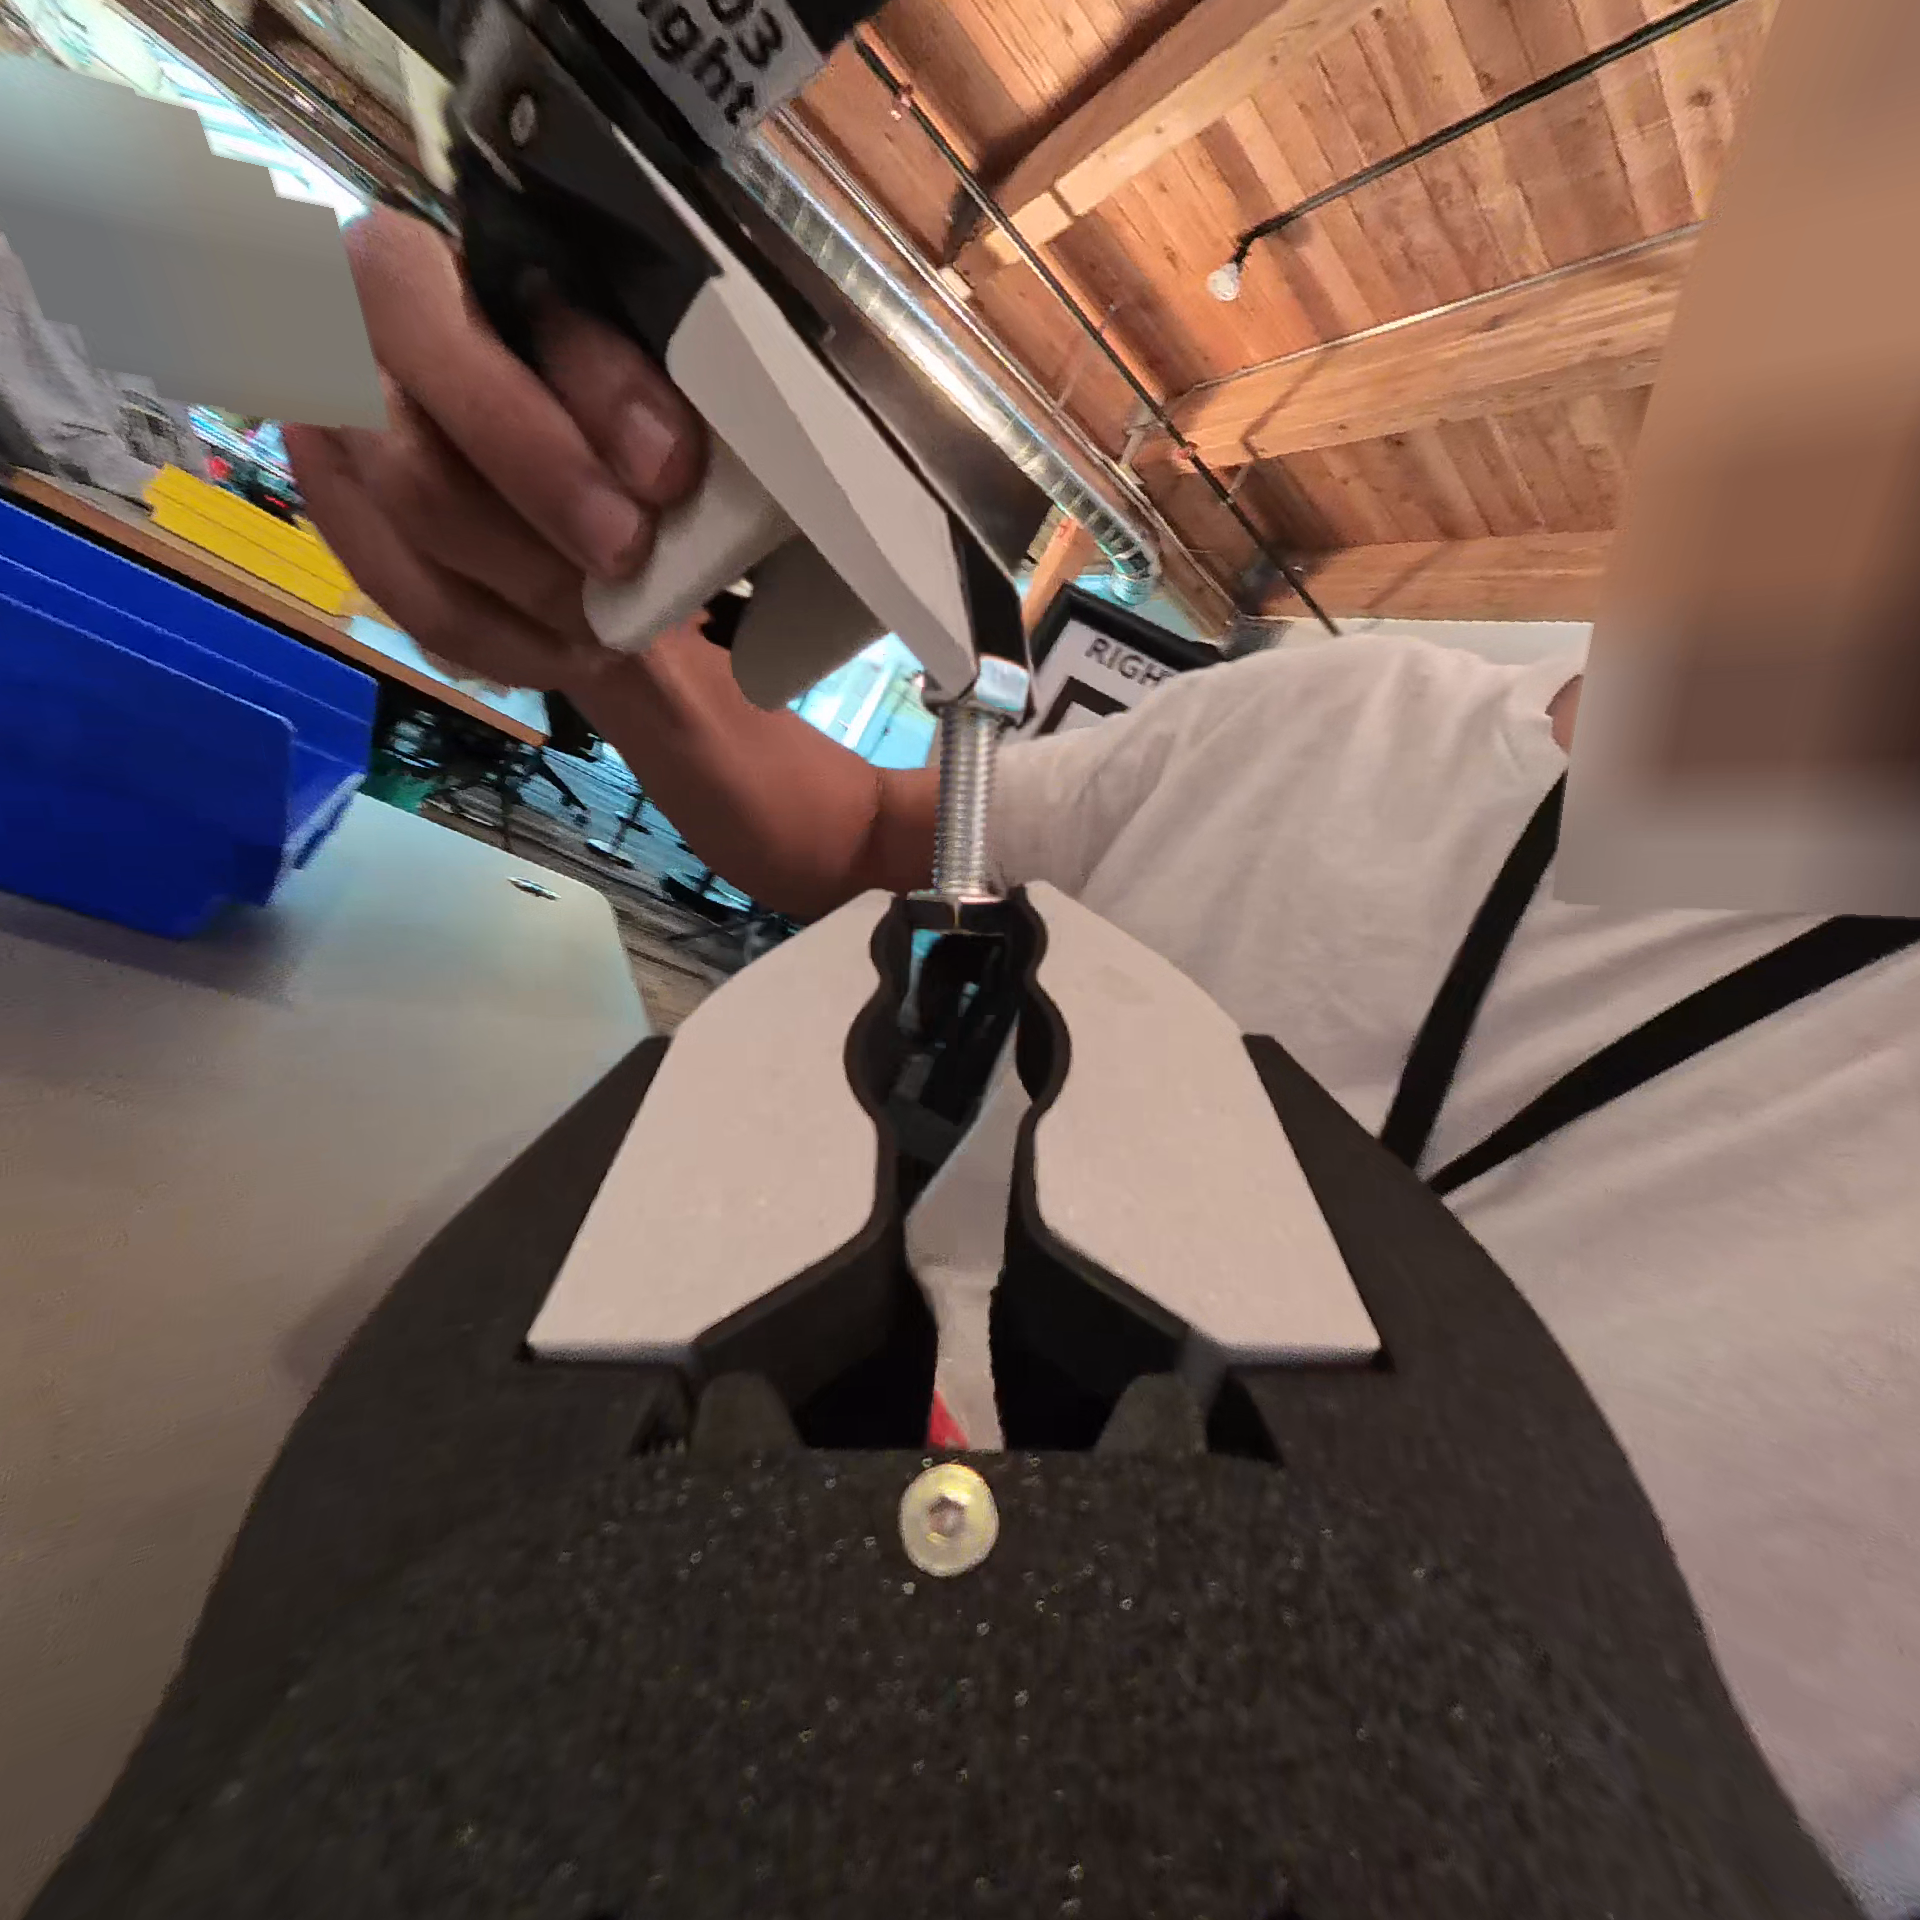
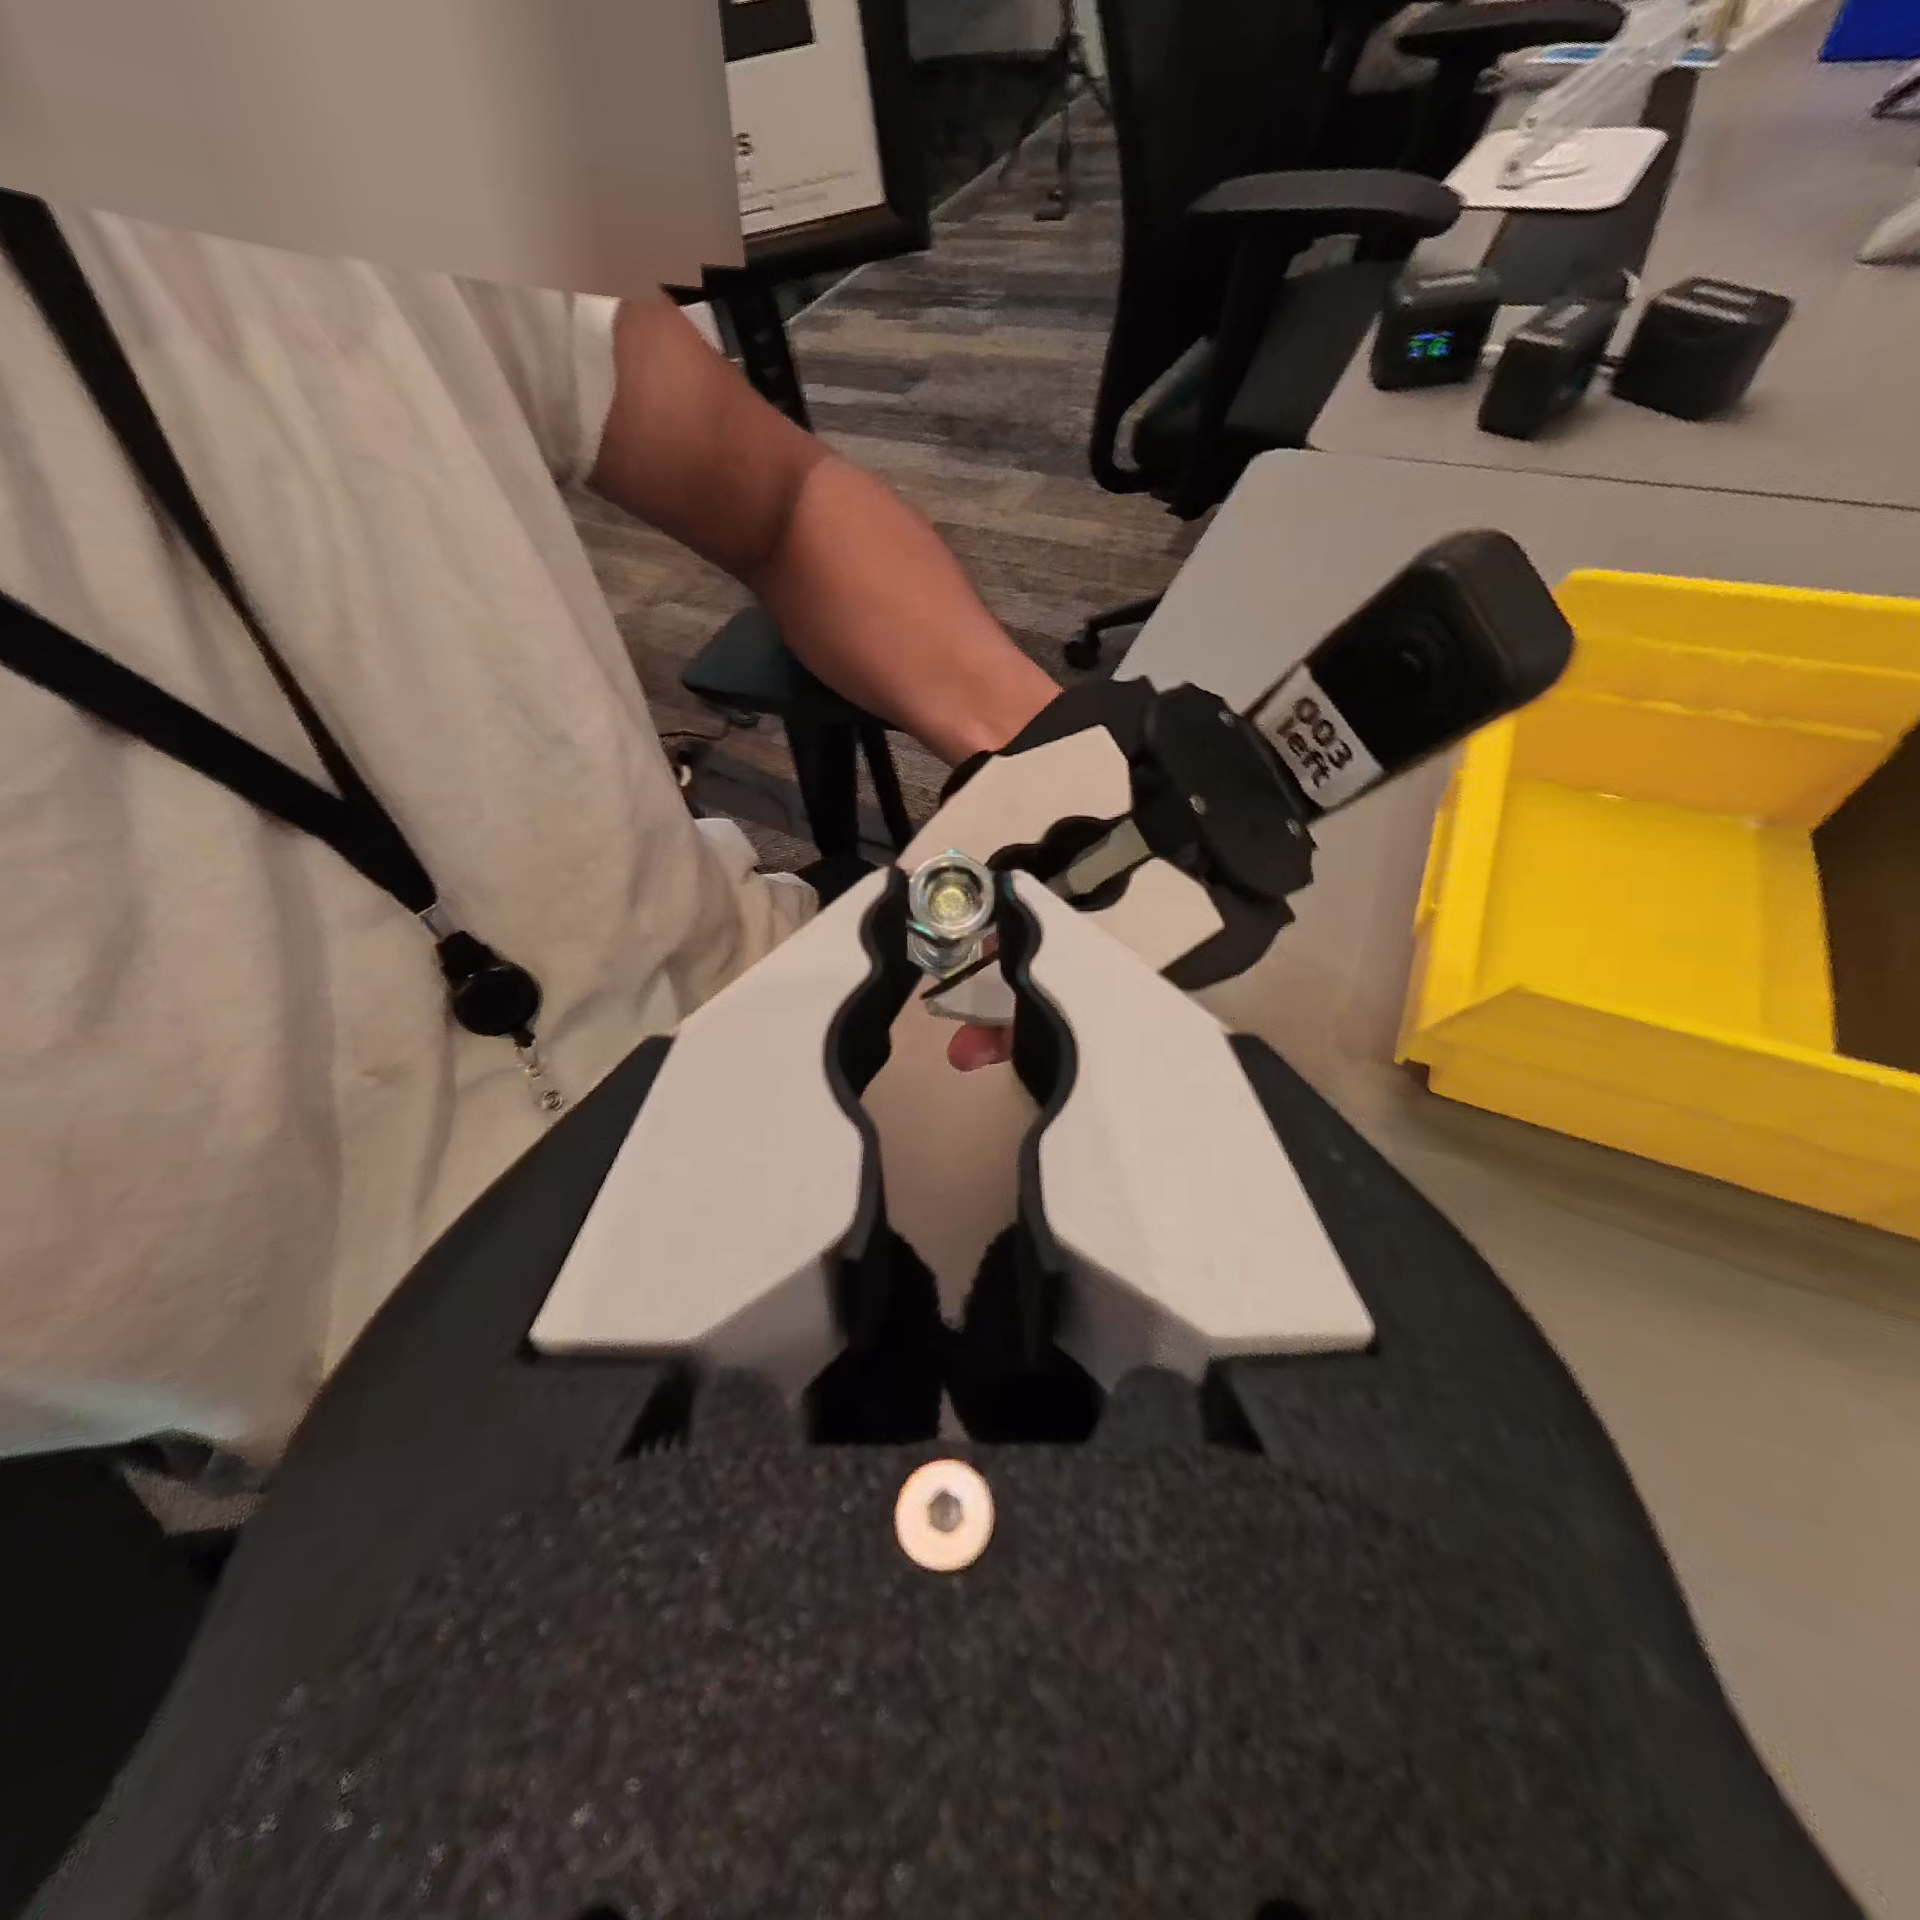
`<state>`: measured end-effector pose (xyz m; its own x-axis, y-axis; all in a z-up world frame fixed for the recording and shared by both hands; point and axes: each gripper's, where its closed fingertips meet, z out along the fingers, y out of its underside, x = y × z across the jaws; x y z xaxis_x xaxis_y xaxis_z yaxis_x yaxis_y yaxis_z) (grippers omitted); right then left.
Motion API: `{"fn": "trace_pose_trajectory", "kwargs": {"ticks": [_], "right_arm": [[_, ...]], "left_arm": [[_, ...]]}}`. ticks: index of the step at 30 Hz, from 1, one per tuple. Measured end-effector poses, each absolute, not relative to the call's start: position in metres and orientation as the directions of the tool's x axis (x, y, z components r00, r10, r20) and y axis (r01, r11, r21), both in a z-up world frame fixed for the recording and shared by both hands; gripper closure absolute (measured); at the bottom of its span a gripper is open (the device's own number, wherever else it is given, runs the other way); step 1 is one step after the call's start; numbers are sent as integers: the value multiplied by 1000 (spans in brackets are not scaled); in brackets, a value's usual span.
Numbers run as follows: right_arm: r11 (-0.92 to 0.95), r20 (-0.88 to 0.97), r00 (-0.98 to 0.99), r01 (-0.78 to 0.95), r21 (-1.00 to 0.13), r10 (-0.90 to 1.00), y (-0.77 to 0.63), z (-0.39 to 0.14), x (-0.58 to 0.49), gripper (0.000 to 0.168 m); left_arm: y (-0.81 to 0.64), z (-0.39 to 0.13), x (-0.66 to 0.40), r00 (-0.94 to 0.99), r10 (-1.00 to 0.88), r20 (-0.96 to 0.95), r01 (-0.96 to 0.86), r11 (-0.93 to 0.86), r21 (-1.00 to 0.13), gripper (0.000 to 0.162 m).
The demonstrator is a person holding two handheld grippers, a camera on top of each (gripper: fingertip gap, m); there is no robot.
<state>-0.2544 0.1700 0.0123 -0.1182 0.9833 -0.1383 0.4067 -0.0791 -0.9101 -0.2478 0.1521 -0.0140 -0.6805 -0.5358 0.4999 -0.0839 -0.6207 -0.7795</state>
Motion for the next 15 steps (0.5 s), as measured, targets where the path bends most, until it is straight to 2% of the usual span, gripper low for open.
{"fn": "trace_pose_trajectory", "kwargs": {"ticks": [6, 10, 15], "right_arm": [[-210, -166, 140, 407, -889, 976, 199, -7, -238, 151], [-346, -219, 347, 365, -864, 912, 221, -27, -226, 151], [-618, -493, 518, 91, -781, 699, 239, -46, -219, 151]], "left_arm": [[182, -35, -230, -421, -775, 472, -8, -517, -856, 145], [206, -56, -220, -155, -914, 374, -18, -376, -926, 144], [230, -77, -219, 138, -986, 95, -135, -113, -984, 144]]}}
